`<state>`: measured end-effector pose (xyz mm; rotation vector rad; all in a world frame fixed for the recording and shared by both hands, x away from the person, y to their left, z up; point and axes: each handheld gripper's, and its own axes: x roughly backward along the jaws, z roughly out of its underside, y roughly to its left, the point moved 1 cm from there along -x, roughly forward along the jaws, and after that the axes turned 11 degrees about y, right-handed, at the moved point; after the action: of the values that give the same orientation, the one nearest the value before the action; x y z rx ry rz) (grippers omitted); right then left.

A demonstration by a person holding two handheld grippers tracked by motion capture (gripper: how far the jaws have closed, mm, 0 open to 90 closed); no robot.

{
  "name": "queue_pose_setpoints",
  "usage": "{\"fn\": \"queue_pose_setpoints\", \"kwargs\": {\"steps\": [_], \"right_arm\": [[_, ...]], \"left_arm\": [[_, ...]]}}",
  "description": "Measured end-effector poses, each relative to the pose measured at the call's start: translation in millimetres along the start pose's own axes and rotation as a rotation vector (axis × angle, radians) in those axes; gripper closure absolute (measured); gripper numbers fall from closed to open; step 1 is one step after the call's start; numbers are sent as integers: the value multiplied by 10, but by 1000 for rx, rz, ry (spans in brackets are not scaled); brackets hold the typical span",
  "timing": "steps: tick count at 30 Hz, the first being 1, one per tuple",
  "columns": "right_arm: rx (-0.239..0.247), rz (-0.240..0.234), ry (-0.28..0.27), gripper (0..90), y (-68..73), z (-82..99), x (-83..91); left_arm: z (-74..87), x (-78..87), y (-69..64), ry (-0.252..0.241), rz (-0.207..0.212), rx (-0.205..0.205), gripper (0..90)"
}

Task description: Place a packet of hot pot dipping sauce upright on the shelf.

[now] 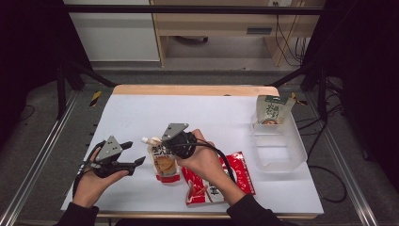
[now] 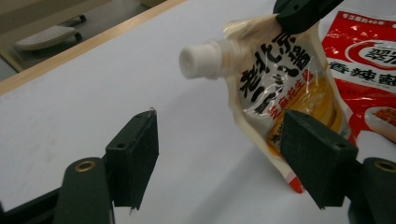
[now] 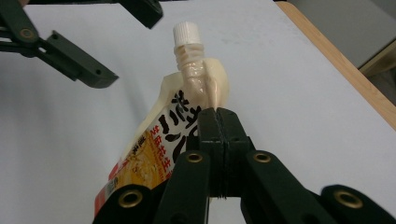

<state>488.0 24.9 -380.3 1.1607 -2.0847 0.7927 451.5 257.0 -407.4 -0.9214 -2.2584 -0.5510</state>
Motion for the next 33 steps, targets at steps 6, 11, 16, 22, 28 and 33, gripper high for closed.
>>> {"fn": "queue_pose_setpoints", "kwargs": {"steps": [6, 11, 16, 22, 28, 33], "right_arm": [[27, -13, -14, 900, 67, -7, 76], [52, -29, -30, 900, 136, -13, 135], [59, -49, -29, 900, 180, -19, 181], [70, -64, -29, 900, 216, -13, 222], [79, -66, -6, 897, 218, 9, 256], [87, -62, 18, 890, 213, 38, 294]], "left_arm": [[-148, -47, -20, 15, 44, -38, 369], [-184, -59, 6, -1, 78, -33, 423], [-217, -18, 20, -23, 121, -38, 483], [-249, 1, -17, -1, 135, -81, 526], [-260, 61, -36, 16, 184, -68, 634], [-303, 115, -122, 20, 222, -96, 712]]}}
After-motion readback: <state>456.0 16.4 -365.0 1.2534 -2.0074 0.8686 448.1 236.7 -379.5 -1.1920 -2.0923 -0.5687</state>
